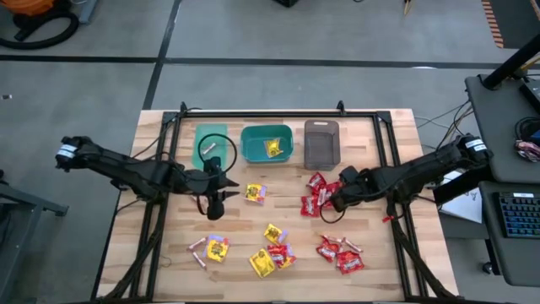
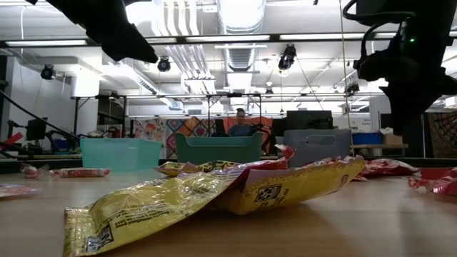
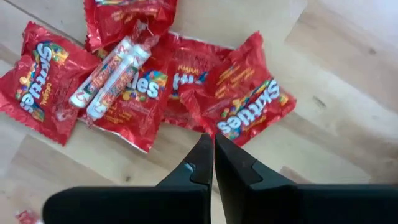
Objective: Sort candy
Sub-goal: Put the red candy into the black bin
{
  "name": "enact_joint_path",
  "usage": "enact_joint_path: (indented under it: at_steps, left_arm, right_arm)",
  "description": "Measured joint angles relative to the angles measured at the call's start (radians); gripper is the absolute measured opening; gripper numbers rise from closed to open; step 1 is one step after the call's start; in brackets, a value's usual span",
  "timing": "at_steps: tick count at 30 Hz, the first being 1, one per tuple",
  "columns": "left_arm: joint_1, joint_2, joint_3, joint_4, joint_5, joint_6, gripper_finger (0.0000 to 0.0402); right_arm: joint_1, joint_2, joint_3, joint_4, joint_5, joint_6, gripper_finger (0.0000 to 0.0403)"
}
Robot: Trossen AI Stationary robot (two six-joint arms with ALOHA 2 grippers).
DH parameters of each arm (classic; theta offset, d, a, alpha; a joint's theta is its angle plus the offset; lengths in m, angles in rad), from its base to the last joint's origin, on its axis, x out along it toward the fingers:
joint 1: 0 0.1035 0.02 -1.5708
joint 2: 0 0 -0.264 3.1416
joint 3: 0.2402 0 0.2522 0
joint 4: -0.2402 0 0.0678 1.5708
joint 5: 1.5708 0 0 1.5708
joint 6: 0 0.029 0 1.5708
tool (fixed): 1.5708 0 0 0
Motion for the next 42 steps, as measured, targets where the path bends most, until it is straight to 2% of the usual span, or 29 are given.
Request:
enact_joint_path:
  at_steps: [4,10,15,19,23,27,32,35,42]
  left_arm:
    - [0.053,-0.029,0.000,-0.023,0.000,0.058,0.0075]
    - [0.175,-0.045,0.000,-0.033,0.005,0.133,0.0055]
    - [0.274,-0.028,0.000,-0.036,0.093,0.149,0.0039]
    - [0.300,-0.008,0.000,-0.041,0.109,0.143,0.0037]
    - [0.300,0.004,0.000,-0.040,0.110,0.160,0.0037]
    - [0.300,0.007,0.000,-0.040,0.110,0.156,0.0037]
    - [0.300,0.007,0.000,-0.030,0.110,0.150,0.0037]
    - [0.300,0.007,0.000,-0.018,0.110,0.141,0.0037]
    - [0.299,0.007,0.000,-0.001,0.109,0.131,0.0037]
  right_arm:
    - [-0.076,0.000,0.000,0.004,-0.047,-0.028,0.0009]
    - [-0.255,0.000,0.001,0.030,-0.073,-0.197,0.0009]
    - [-0.355,0.000,0.001,0.021,-0.095,-0.277,0.0013]
    - [-0.345,0.000,0.001,0.018,-0.199,-0.274,0.0040]
    - [-0.287,0.000,0.001,0.016,-0.235,-0.213,0.0090]
    - [-0.249,0.002,0.001,0.011,-0.212,-0.161,0.0151]
    - [-0.261,0.031,-0.009,0.015,-0.142,-0.183,0.0216]
    - [-0.277,0.058,-0.028,0.038,-0.132,-0.204,0.0232]
    - [-0.287,0.129,-0.057,0.088,-0.058,-0.224,0.0235]
